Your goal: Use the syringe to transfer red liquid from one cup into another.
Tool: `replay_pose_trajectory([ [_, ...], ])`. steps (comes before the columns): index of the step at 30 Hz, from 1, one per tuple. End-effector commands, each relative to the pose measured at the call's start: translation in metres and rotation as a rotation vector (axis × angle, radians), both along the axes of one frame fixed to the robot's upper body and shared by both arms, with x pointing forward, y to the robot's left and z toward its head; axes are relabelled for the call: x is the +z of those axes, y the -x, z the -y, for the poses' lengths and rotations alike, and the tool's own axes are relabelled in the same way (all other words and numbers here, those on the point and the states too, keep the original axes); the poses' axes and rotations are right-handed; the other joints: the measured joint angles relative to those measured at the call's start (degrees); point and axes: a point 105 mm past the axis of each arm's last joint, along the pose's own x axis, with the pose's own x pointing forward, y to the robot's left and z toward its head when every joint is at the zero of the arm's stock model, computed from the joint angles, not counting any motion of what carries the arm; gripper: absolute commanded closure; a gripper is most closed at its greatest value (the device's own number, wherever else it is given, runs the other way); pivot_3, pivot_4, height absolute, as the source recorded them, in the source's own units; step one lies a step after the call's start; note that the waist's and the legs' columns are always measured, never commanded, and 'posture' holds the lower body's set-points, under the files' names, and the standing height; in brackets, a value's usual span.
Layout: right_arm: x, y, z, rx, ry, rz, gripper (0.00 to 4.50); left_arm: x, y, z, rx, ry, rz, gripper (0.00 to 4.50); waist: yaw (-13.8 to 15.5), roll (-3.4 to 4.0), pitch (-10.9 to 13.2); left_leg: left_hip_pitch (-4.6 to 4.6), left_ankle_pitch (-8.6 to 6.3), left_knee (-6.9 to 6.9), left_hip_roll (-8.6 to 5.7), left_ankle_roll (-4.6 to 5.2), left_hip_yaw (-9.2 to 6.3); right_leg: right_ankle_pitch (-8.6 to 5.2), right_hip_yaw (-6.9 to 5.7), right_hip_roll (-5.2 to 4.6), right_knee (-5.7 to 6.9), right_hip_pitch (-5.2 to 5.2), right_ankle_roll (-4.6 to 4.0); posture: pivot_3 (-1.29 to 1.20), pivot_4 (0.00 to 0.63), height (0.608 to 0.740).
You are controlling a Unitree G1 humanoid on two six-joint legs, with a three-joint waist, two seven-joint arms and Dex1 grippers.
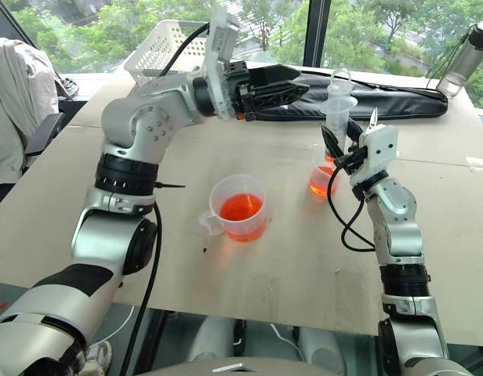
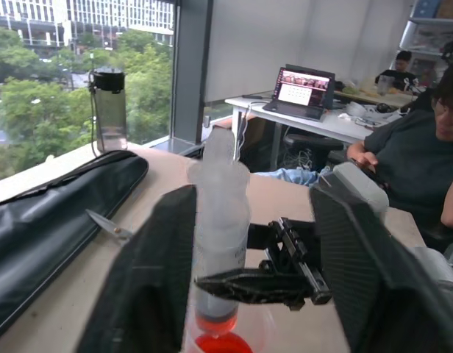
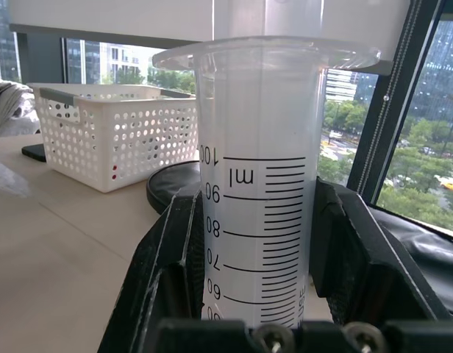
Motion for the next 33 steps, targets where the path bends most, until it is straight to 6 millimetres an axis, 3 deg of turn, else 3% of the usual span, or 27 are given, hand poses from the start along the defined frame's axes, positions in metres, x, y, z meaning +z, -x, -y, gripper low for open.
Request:
replay_pose_trajectory([
  [1,0.015,0.006,-0.004,0.017,0.015,0.077,3.02,0.01,-0.005,0.007,-0.017,-0.018,0.065,2.94,0.1,0.01,0.0,0.0,0.0,0.0,0.0,0.0,0.0,0.0,-0.01,0.0,-0.02,0.0,0.0,0.0,0.15,0.724],
  [17,0.015,0.009,-0.012,0.048,0.024,0.093,3.02,0.01,-0.006,0.034,-0.144,-0.049,0.067,2.94,0.0,0.02,0.1,-0.07,0.0,0.0,0.0,0.01,0.01,-0.01,0.0,-0.01,-0.12,0.0,0.03,0.0,0.15,0.724],
  [20,0.015,0.008,-0.012,0.048,0.026,0.092,3.02,0.008,-0.006,0.037,-0.144,-0.054,0.061,3.81,0.0,0.03,0.1,-0.06,0.0,0.0,0.0,0.01,0.0,-0.01,-0.01,-0.01,-0.11,0.0,0.02,0.0,0.15,0.724],
  [21,0.015,0.008,-0.013,0.048,0.025,0.093,3.02,0.009,-0.007,0.038,-0.14,-0.048,0.055,4.32,0.0,0.03,0.1,-0.06,0.0,0.0,0.0,0.01,0.0,-0.01,-0.01,-0.01,-0.11,0.0,0.02,0.0,0.15,0.724],
  [22,0.015,0.008,-0.013,0.048,0.024,0.093,3.02,0.009,-0.007,0.039,-0.137,-0.044,0.051,4.48,0.0,0.03,0.1,-0.06,0.0,0.0,0.0,0.01,0.0,-0.01,0.0,0.0,-0.1,0.0,0.02,0.0,0.15,0.724],
  [33,0.015,0.009,-0.013,0.036,0.023,0.086,3.02,0.016,-0.005,0.046,-0.093,-0.01,0.007,4.5,0.0,0.04,0.1,-0.07,0.0,0.0,0.0,0.0,-0.01,0.0,-0.01,-0.01,-0.1,0.0,0.03,0.0,0.15,0.724],
])
